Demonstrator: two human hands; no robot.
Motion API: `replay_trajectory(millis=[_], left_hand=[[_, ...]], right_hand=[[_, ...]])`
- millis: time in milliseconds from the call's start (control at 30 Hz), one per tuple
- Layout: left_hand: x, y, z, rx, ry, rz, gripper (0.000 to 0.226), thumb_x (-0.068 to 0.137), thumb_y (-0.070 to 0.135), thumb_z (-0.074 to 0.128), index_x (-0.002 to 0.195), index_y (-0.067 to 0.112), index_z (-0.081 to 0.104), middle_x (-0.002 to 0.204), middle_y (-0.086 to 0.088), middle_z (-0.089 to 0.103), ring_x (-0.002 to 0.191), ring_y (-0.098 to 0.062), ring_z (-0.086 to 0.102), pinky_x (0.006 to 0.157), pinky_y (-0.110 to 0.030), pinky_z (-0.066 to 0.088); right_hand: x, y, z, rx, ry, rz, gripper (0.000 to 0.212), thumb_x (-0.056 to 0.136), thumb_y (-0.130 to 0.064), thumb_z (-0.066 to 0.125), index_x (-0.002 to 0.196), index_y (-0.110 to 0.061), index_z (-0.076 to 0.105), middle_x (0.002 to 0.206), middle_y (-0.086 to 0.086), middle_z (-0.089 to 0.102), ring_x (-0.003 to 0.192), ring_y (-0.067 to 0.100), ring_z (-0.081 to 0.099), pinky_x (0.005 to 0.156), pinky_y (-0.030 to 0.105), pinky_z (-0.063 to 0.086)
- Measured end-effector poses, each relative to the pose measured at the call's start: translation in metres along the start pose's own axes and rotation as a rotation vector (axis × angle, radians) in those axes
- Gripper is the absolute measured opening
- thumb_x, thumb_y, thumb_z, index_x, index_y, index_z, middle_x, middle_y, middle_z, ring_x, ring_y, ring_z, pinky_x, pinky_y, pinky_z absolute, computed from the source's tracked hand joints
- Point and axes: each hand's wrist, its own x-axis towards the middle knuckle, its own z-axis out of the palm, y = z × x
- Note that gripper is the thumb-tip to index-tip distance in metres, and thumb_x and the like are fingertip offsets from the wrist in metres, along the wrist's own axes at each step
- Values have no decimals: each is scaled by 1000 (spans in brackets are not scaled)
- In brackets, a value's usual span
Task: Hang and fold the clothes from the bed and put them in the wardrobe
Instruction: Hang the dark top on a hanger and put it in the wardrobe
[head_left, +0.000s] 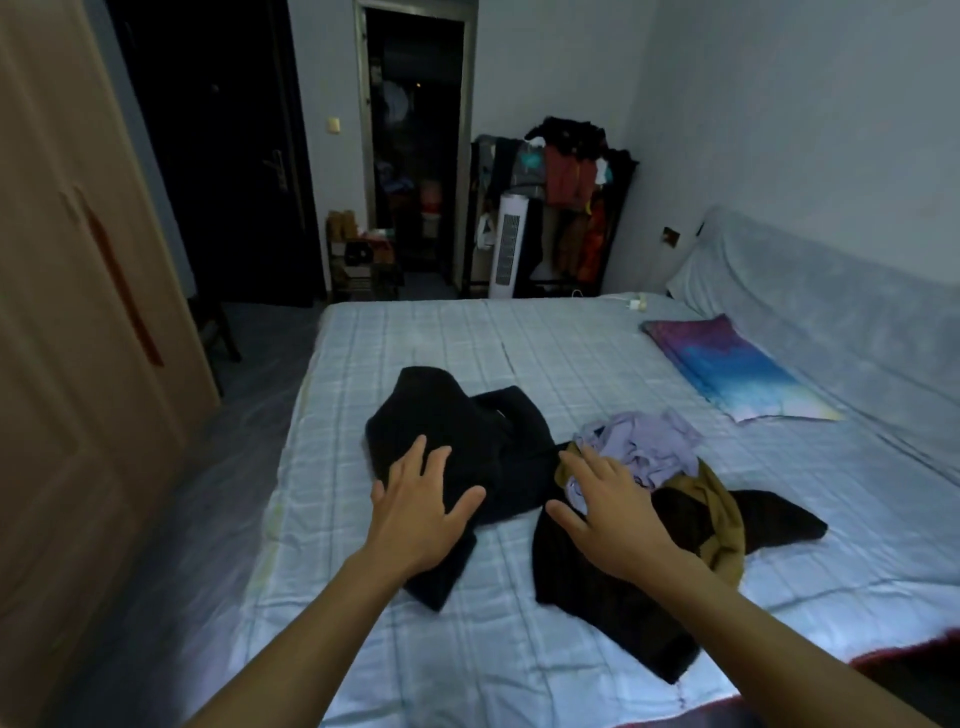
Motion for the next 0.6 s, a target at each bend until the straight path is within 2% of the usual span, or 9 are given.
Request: replay_trajectory(millis=[167, 333, 433, 600], left_hand=[[29, 2, 19, 25, -33, -12, 75, 91, 69, 41, 152, 28, 25, 166, -4, 8, 150, -25, 15, 117, -55, 23], [68, 15, 38, 108, -58, 0, 75, 91, 69, 40, 152, 29, 24, 165, -4, 8, 150, -25, 16, 118, -54, 24], [101, 29, 44, 162, -47, -13, 74, 92, 67, 43, 152, 29, 25, 165, -5, 9, 149, -25, 17, 118, -53, 24], [145, 49, 55, 207, -52, -49, 72, 93, 64, 44, 153, 29, 25, 165, -3, 11, 149, -24, 17, 119, -54, 22]], right_hand=[[31, 17, 8, 47, -3, 35, 84, 83, -73, 21, 153, -26, 28, 161, 6, 25, 145, 29, 27, 113, 49, 33], [75, 54, 22, 92, -28, 40, 90, 80, -76, 14, 154, -26, 23, 162, 5, 22, 146, 28, 25, 115, 48, 29], [111, 77, 23, 140, -21, 25, 72, 95, -65, 34, 155, -26, 22, 162, 7, 22, 148, 27, 22, 116, 48, 27], [165, 106, 29, 186, -11, -13, 67, 98, -58, 39, 154, -25, 24, 162, 7, 22, 147, 28, 23, 115, 45, 28]])
